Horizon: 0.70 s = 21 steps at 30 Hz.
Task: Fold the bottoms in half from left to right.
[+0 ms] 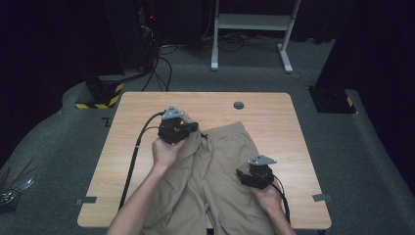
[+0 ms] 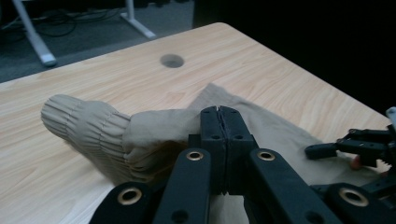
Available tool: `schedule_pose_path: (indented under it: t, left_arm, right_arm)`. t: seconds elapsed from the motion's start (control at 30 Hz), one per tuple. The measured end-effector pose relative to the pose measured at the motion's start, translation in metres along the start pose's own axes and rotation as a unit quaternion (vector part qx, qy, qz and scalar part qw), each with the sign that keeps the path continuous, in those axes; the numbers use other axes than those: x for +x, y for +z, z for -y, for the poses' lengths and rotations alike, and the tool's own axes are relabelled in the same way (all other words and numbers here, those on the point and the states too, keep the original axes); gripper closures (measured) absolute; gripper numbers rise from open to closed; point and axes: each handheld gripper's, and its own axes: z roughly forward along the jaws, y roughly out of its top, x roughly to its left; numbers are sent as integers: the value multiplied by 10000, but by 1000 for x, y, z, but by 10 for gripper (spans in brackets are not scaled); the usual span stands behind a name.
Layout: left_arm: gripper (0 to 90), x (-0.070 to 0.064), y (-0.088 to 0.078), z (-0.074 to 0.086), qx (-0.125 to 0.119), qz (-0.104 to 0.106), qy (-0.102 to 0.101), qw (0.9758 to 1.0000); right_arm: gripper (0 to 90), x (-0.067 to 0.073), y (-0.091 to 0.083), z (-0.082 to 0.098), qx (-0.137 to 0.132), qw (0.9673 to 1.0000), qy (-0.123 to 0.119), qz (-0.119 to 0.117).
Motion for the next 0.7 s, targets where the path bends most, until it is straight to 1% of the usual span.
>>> schedule_pose_path:
  t: [0.03,0.07,0.1,0.13,0.33,0.37,0.4,0.47,0.5,0.53,0.57,0.6,0.63,0.7]
  left_arm:
    - [894,-6,7,-4,8,92,37,10000]
    - [894,-6,7,-4,8,92,37,10000]
    - [894,-11,14,-7,8,174,49,9998]
    - [894,-11,14,-7,8,174,49,9998]
    - [893,-29,38,-15,53,430,160,9989]
    - [893,-34,47,-17,70,524,178,9984]
    - [893,-34,47,-17,70,524,178,9984]
    - [893,-38,55,-20,88,590,189,9980]
    - [893,-43,64,-22,100,650,205,9976]
    - [892,-43,64,-22,100,650,205,9976]
    - [892,-45,68,-22,105,676,217,9974]
    - [892,-49,77,-23,118,732,221,9970]
    - [892,-49,77,-23,118,732,221,9970]
    - [892,-53,84,-22,135,775,243,9966]
  right_arm:
    - [366,0,0,0,-2,10000,-4,2]
    - [366,0,0,0,-2,10000,-4,2]
    - [366,0,0,0,-3,10000,-2,2]
    - [366,0,0,0,-3,10000,-2,2]
    - [366,0,0,0,-5,10000,-5,3]
    - [366,0,0,0,-5,10000,-5,4]
    - [366,0,0,0,-5,10000,-5,4]
    - [366,0,0,0,-4,10000,-4,2]
    - [367,0,0,0,-2,10000,3,0]
    - [367,0,0,0,-2,10000,3,0]
    - [367,0,0,0,-3,10000,-1,0]
    - [367,0,0,0,-3,10000,-1,1]
    - [367,0,0,0,-3,10000,-1,1]
    - [367,0,0,0,1,10000,0,1]
